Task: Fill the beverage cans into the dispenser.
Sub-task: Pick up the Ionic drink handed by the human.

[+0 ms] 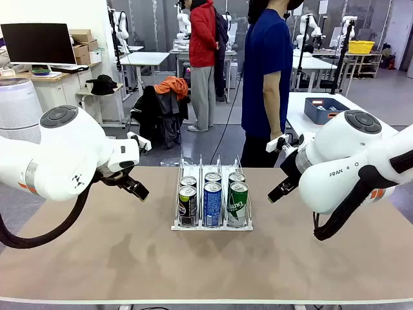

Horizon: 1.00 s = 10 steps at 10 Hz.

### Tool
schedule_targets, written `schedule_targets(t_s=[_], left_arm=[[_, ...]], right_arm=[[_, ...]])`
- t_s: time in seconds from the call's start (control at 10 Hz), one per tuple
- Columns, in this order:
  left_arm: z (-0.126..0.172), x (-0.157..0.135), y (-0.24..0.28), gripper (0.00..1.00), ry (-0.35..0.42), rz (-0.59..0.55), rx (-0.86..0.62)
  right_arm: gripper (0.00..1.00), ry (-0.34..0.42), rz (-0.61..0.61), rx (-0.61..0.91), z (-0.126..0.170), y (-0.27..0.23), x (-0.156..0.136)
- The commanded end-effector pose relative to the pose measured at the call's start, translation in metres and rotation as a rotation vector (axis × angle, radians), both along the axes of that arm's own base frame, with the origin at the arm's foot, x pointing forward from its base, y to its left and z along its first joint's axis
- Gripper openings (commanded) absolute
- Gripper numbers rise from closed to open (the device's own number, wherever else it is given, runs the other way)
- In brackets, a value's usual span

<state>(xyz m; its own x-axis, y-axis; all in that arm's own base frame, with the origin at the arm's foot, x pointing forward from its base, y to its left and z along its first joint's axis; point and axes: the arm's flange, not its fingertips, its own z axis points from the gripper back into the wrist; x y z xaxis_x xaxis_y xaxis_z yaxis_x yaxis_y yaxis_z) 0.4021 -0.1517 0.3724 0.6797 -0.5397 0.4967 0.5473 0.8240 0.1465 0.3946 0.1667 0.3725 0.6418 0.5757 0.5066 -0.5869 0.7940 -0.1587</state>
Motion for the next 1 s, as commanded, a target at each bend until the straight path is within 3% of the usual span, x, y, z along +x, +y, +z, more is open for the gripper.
schedule_targets(t_s=[0.0,0.9], left_arm=[[-0.0001,0.0,0.0,1.0,0.0,0.0,0.0],[-0.0001,0.0,0.0,1.0,0.0,0.0,0.0]], right_arm=[[1.0,0.0,0.0,0.0,0.0,0.0,0.0],[1.0,0.0,0.0,0.0,0.0,0.0,0.0]])
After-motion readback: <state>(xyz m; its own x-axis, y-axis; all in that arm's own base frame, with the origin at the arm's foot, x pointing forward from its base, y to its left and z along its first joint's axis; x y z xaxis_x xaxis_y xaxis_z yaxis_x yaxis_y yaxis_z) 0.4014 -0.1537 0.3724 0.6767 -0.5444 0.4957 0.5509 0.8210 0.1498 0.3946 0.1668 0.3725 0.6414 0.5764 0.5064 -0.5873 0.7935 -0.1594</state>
